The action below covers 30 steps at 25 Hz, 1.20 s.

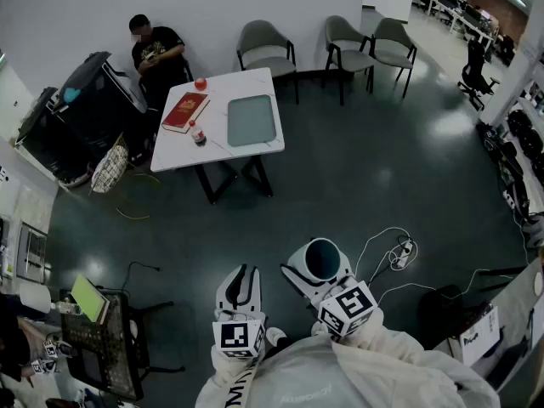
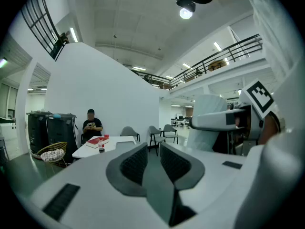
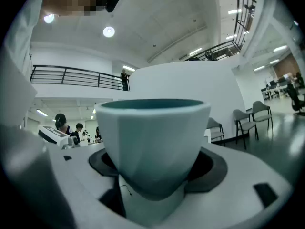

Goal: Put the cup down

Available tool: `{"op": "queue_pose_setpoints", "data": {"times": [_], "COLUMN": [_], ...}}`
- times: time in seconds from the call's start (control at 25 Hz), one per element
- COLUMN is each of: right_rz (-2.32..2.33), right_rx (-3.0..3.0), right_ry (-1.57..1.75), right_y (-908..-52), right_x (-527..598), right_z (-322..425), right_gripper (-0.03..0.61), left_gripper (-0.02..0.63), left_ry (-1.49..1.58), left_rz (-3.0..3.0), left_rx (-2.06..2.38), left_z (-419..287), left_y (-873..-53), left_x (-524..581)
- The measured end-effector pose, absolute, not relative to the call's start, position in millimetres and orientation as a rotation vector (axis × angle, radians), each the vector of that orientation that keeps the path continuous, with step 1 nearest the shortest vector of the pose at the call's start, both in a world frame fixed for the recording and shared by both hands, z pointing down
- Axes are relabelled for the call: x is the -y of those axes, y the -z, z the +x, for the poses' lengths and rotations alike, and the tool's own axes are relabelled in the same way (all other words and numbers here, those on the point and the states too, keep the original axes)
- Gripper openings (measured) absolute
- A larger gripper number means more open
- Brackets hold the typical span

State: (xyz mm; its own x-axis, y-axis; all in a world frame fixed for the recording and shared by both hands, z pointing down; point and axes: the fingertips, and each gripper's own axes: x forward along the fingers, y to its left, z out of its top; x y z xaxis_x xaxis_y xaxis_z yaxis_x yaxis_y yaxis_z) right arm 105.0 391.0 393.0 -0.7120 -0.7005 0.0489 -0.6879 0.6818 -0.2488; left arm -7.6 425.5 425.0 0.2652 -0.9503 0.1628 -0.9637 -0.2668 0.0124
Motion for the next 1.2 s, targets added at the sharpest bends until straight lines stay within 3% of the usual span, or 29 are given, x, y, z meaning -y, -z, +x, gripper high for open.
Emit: {"op": "queue_pose_setpoints", "data": {"times": [0.4, 1.2], "right_rz": [-1.228, -1.240], "right_rx": [-2.811, -2.811], "right_ry": [0.342, 0.386], "right_y": [-396.1, -413.6], "right_x": [-422.2, -440.7], "right_z": [198.0, 232.6], "right_gripper": [0.373, 0.373], "left_gripper": [0.094, 0.094], "left_ry": [-0.280, -0.302], "left_rz": [2.459, 2.491], "left_rx": [1.836, 1.810], "left_z": [87.8, 124.8], "left_y": [-419.9, -430.3], "left_x": [-446.8, -462.2]}}
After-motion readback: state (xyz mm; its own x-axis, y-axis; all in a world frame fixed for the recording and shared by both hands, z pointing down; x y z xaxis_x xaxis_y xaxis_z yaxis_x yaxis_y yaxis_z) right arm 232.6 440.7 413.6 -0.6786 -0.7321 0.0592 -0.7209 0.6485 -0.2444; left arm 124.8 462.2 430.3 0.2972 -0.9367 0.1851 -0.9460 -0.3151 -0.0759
